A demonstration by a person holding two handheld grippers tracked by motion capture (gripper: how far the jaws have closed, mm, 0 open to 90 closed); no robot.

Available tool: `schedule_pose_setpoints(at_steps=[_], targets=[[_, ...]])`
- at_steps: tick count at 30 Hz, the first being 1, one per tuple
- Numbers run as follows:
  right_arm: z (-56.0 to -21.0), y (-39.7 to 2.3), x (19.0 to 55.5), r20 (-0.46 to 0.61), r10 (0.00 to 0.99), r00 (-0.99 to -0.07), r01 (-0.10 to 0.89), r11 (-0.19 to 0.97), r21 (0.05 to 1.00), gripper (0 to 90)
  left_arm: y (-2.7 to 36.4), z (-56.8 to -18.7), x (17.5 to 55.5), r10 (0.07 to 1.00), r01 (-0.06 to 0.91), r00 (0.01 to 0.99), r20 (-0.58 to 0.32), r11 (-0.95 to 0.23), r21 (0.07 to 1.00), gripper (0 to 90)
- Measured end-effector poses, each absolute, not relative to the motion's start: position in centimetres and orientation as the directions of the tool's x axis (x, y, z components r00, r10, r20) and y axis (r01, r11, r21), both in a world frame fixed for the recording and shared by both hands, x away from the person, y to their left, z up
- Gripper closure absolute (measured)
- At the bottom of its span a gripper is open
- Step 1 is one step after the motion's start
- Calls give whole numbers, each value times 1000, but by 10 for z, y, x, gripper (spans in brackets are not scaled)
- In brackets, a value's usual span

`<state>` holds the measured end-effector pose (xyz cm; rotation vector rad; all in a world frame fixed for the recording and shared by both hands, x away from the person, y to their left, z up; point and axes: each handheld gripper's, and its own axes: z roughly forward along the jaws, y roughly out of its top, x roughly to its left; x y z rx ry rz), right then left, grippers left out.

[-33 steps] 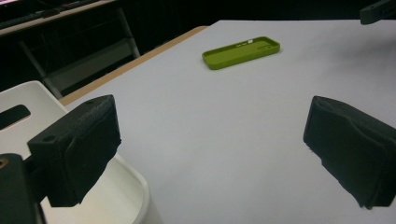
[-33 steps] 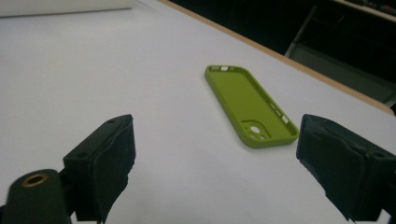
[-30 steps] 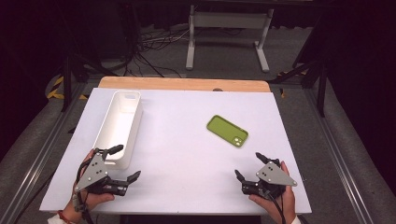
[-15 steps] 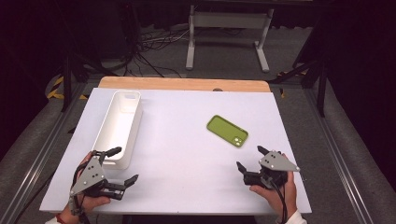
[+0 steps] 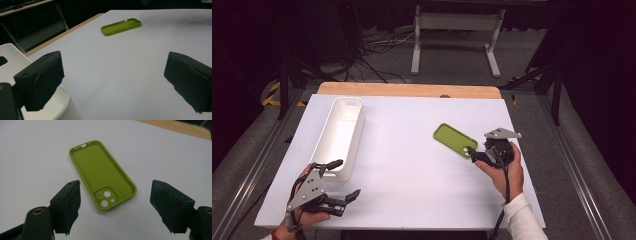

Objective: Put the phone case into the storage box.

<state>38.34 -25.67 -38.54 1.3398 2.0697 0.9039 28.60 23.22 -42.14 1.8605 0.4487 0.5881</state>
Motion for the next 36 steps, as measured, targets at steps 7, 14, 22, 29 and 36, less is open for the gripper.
schedule_pose_setpoints(at_steps=[7, 14, 22, 29, 36], targets=[[-401, -258, 424, 8, 953, -302, 753, 233, 615, 380, 230, -422, 285, 542, 30, 820, 184, -361, 932, 35], [-412, -259, 441, 47, 974, -224, 841, 169, 514, 467, 229, -421, 283, 528, 23, 829, 185, -362, 932, 39], [-419, -259, 449, 75, 974, -212, 872, 154, 464, 653, 226, -422, 281, 518, 27, 836, 182, -371, 928, 41], [-420, -254, 450, 54, 986, -155, 878, 113, 466, 652, 221, -422, 281, 504, 29, 843, 189, -392, 919, 42], [-413, -251, 452, 34, 989, -143, 870, 109, 482, 598, 223, -422, 279, 499, 19, 844, 196, -394, 919, 42]])
